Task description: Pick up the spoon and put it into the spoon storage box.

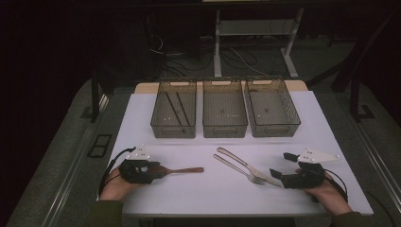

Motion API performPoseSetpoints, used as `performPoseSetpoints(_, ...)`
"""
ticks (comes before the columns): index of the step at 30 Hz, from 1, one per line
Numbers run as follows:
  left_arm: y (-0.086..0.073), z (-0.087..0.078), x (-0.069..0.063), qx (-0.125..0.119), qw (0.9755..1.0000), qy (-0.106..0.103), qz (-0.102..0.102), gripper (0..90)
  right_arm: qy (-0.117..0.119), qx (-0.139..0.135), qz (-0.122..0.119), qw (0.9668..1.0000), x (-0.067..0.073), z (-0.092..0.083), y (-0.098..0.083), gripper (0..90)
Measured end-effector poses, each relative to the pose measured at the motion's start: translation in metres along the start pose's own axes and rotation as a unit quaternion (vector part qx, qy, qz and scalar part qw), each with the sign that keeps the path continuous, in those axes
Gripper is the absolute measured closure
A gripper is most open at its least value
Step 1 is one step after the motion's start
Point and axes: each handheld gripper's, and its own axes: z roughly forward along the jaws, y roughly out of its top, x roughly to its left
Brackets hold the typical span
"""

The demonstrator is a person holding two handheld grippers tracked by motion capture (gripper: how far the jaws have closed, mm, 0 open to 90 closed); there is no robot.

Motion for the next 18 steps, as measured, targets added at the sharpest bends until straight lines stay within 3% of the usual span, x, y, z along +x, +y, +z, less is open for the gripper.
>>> performPoseSetpoints(4,0.0002,-0.0021,-0.0024,0.009,0.9998,0.003,0.016,56.3,-0.001,0.001,0.001,1.0000,0.0000,-0.0001,0.0001,15.0)
performPoseSetpoints(18,0.0042,-0.0051,-0.0090,0.021,0.9990,0.001,0.040,70.9,0.000,-0.003,0.000,1.0000,0.0007,-0.0021,0.0001,15.0)
